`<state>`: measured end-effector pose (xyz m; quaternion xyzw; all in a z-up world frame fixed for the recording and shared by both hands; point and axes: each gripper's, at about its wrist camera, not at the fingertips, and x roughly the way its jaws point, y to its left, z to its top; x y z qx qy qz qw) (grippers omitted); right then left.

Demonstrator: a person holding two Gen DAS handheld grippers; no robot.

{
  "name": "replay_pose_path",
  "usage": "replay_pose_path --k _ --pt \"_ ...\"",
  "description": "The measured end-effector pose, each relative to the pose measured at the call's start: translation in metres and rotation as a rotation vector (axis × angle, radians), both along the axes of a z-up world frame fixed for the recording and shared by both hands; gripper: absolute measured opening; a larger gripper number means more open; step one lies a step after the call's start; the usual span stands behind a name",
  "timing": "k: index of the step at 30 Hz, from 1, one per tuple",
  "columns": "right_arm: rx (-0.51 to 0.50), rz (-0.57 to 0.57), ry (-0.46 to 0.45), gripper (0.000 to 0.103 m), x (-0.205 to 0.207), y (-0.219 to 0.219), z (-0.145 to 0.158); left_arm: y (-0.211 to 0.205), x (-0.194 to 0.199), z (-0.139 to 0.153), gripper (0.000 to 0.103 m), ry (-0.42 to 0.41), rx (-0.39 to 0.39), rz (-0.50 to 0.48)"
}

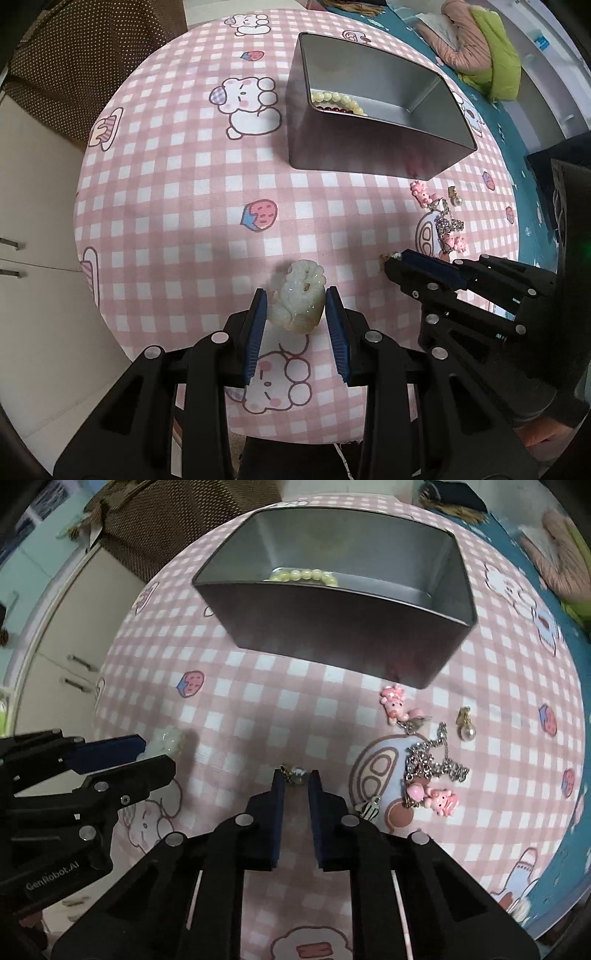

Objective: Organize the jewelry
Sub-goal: 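Lift the jade pendant with the left tool while the right tool grasps a small pearl charm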

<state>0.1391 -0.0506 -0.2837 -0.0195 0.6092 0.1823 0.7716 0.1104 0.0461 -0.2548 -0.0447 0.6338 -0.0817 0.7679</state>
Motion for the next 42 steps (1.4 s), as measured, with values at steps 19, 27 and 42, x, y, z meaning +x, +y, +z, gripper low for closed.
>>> replay_pose_path --k 19,27,42 --pt "0.032 -0.065 0.022 0.026 0.002 -0.03 0.017 0.003 -0.002 0.013 0.032 -0.036 0.014 -0.013" --pt "0.004 -0.027 0.006 0.024 0.008 -0.016 0.012 0.002 -0.001 0.01 0.032 -0.032 0.016 -0.01" --pt "0.005 -0.043 -0.017 0.013 0.005 -0.039 0.028 -0.01 0.004 0.027 0.032 -0.077 0.009 -0.013"
